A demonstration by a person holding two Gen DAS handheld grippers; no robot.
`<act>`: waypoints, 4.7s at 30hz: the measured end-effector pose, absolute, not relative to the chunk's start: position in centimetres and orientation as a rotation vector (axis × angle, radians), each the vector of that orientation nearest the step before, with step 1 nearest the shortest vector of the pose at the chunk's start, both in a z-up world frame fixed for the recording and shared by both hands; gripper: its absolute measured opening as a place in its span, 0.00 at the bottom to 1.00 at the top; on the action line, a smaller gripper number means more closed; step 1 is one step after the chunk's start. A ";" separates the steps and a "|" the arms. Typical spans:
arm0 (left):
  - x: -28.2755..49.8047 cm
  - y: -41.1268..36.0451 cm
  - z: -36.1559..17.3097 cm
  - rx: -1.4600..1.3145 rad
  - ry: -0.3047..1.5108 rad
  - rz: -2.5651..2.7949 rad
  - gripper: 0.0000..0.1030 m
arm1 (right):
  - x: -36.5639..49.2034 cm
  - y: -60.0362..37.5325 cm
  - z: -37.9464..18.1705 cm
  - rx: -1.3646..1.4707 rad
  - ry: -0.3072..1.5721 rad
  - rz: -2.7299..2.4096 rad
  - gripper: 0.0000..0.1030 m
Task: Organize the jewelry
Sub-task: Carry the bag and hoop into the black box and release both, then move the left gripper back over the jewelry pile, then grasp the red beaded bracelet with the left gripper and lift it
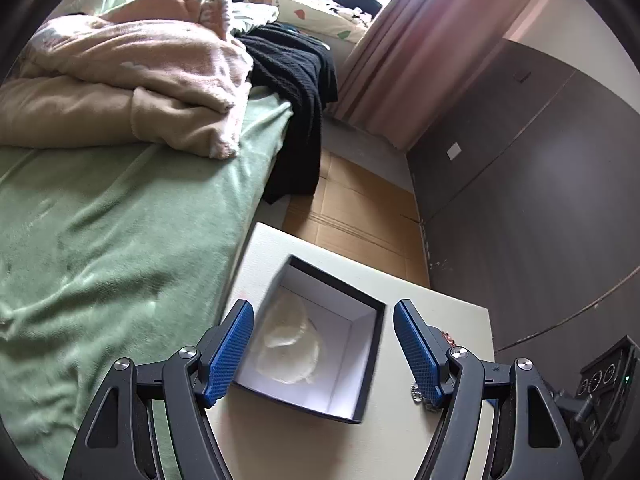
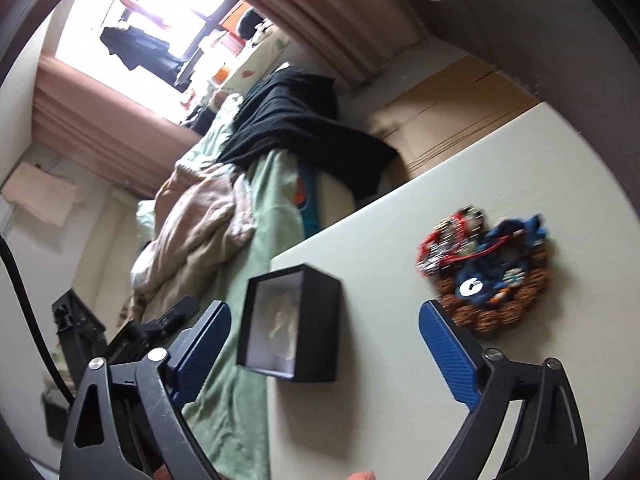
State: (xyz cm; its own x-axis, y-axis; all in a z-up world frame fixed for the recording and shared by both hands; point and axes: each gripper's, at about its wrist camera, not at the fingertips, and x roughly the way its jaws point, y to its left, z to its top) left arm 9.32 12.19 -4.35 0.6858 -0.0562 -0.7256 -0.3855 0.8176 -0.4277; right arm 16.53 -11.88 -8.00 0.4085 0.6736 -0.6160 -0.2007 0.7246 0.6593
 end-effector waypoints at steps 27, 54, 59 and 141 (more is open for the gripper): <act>13.6 0.7 -5.1 -0.411 0.836 0.027 0.89 | 18.3 -26.0 -7.3 0.593 0.949 0.329 1.00; 21.7 -6.9 -10.5 -0.263 1.079 -0.111 0.31 | 21.0 -29.7 -11.3 0.753 1.101 0.293 0.84; 22.8 -7.6 -11.5 -0.235 1.090 -0.112 0.27 | 21.3 -29.2 -11.4 0.744 1.109 0.296 0.84; 9.2 7.4 2.3 -0.644 0.662 -0.071 0.03 | 22.1 -19.0 -10.4 0.515 1.003 0.387 0.10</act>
State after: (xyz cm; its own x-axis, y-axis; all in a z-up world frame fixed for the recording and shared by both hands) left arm 9.23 7.39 2.26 0.7940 -0.2594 -0.5498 -0.1370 0.8048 -0.5775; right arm 22.10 -19.01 -10.43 0.4871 0.5309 -0.6934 -0.0729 0.8160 0.5735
